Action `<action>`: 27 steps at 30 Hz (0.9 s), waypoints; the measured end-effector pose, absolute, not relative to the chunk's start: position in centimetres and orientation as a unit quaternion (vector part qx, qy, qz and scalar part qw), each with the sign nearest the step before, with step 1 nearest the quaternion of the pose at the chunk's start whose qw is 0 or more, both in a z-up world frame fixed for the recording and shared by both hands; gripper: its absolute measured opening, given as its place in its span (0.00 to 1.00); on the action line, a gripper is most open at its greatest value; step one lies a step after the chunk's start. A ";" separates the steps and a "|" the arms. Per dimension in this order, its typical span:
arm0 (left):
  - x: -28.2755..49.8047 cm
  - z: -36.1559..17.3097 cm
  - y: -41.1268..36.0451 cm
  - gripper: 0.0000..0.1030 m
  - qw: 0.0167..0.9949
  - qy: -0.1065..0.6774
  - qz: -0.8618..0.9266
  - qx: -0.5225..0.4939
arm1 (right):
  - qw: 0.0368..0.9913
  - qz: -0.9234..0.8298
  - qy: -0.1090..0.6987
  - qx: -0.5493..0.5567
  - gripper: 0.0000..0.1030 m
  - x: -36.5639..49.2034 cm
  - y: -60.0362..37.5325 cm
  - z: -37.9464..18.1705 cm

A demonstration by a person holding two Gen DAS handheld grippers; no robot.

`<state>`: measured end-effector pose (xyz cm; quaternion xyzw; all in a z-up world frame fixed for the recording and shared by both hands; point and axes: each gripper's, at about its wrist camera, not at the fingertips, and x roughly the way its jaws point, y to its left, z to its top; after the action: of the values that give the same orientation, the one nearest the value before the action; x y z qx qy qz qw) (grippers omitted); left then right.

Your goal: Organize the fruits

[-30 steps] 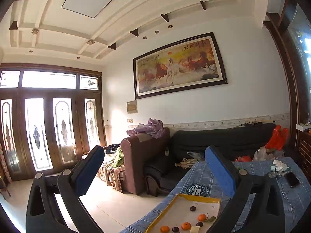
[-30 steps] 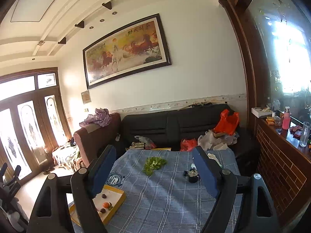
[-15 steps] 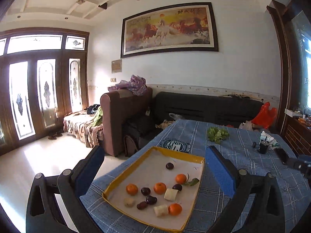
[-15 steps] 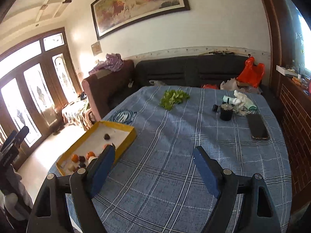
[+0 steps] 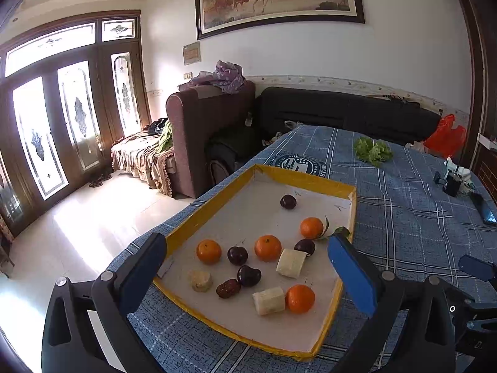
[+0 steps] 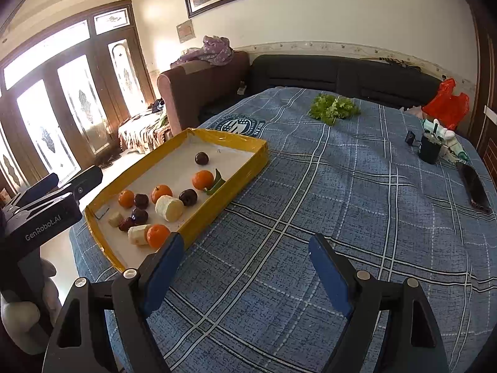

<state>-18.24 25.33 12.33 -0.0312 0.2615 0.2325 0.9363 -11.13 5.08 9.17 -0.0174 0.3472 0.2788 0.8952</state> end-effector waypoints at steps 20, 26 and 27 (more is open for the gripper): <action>-16.9 10.9 24.7 1.00 0.930 0.300 0.210 -0.035 | 0.887 0.284 0.361 -0.038 0.84 -11.8 7.6 7.9; -17.3 11.2 24.8 1.00 0.931 0.295 0.212 -0.038 | 0.888 0.284 0.359 -0.038 0.84 -12.2 7.8 8.0; -17.4 11.2 24.7 1.00 0.931 0.294 0.212 -0.038 | 0.888 0.284 0.358 -0.038 0.84 -12.3 7.8 8.1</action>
<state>-17.39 24.74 11.20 -0.0381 0.2940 0.2123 0.9312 -12.31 7.79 8.10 -0.0384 0.3582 0.2844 0.8885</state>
